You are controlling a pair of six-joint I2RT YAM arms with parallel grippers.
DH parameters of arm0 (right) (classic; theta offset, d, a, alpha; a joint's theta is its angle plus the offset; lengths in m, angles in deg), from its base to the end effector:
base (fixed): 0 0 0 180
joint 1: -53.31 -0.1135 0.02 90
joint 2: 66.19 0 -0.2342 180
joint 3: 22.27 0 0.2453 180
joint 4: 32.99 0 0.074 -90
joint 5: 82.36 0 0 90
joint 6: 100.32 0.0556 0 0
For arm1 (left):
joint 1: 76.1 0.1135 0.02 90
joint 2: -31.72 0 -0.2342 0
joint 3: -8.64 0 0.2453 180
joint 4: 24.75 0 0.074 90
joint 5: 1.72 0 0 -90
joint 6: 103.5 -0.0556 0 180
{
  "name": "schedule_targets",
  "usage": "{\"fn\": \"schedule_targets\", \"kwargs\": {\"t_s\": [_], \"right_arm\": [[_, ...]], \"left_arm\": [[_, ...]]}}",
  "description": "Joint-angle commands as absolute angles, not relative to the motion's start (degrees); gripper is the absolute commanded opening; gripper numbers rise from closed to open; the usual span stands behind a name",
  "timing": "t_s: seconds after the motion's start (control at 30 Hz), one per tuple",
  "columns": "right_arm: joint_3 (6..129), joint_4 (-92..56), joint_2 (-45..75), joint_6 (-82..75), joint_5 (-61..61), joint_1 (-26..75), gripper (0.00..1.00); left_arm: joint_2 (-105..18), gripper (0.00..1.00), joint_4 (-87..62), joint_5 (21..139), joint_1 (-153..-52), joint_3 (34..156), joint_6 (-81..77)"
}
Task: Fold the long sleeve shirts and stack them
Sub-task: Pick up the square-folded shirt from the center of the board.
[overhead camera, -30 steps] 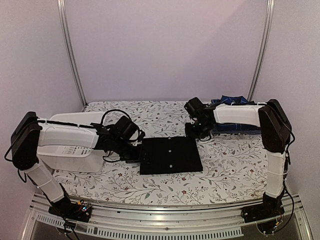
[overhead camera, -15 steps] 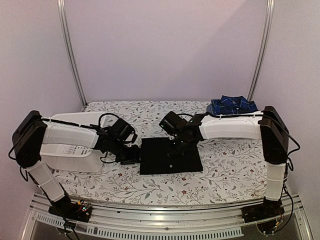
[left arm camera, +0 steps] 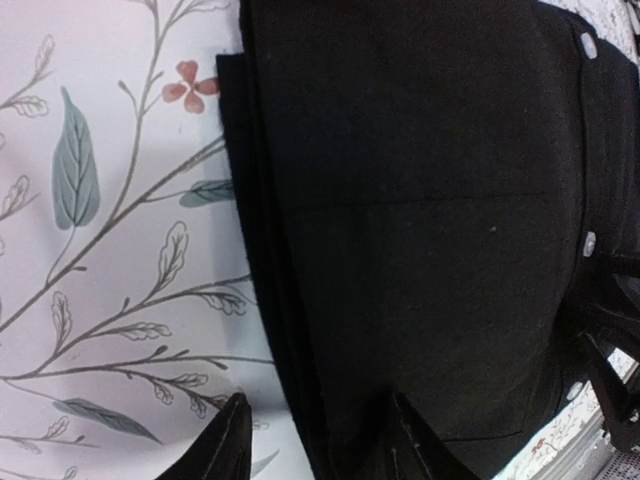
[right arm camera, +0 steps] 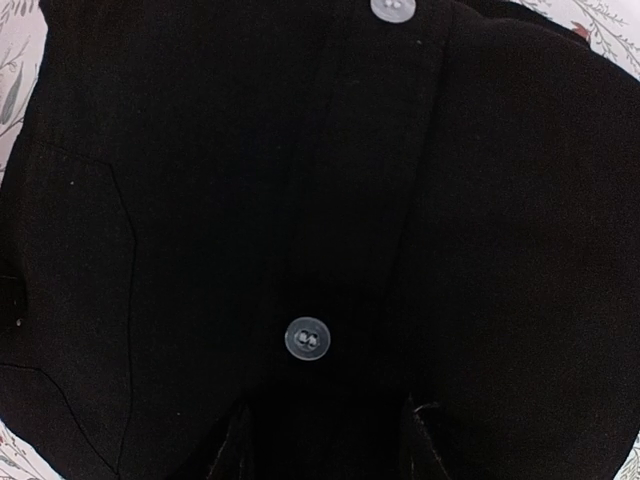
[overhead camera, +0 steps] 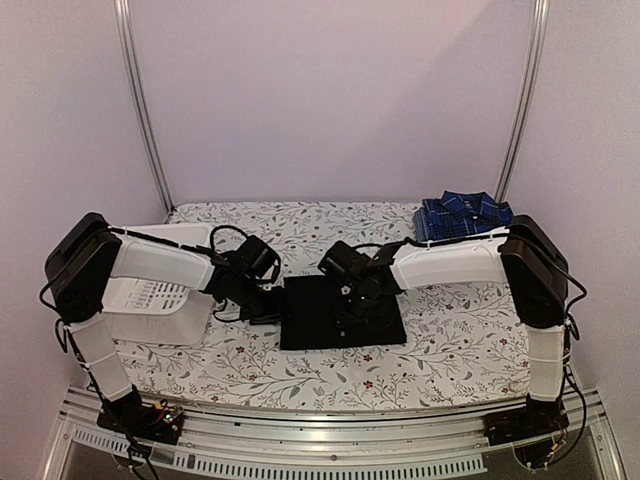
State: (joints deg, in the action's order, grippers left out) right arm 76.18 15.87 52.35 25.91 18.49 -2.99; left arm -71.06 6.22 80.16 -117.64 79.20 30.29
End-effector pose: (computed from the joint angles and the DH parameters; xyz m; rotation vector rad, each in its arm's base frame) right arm 0.2353 0.3340 0.1150 -0.4309 2.7130 0.1884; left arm 0.2474 -0.2297 0.0959 -0.0077 2.8303 -0.6048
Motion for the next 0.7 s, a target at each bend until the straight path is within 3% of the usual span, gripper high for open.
{"fn": "schedule_targets", "kwargs": {"t_s": [0.0,0.23,0.67], "right_arm": [[74.9,17.1,49.5,26.9,19.4,-3.5,0.49],[73.1,18.1,44.3,27.5,21.6,-3.2,0.5],[61.0,17.8,35.4,30.4,22.8,0.8,0.52]], "left_arm": [[-73.2,0.43,5.4,81.9,-117.1,80.3,30.9],[-76.2,0.33,4.6,81.1,-117.4,81.0,31.2],[-77.7,0.0,8.3,83.5,-118.1,83.2,28.6]]}}
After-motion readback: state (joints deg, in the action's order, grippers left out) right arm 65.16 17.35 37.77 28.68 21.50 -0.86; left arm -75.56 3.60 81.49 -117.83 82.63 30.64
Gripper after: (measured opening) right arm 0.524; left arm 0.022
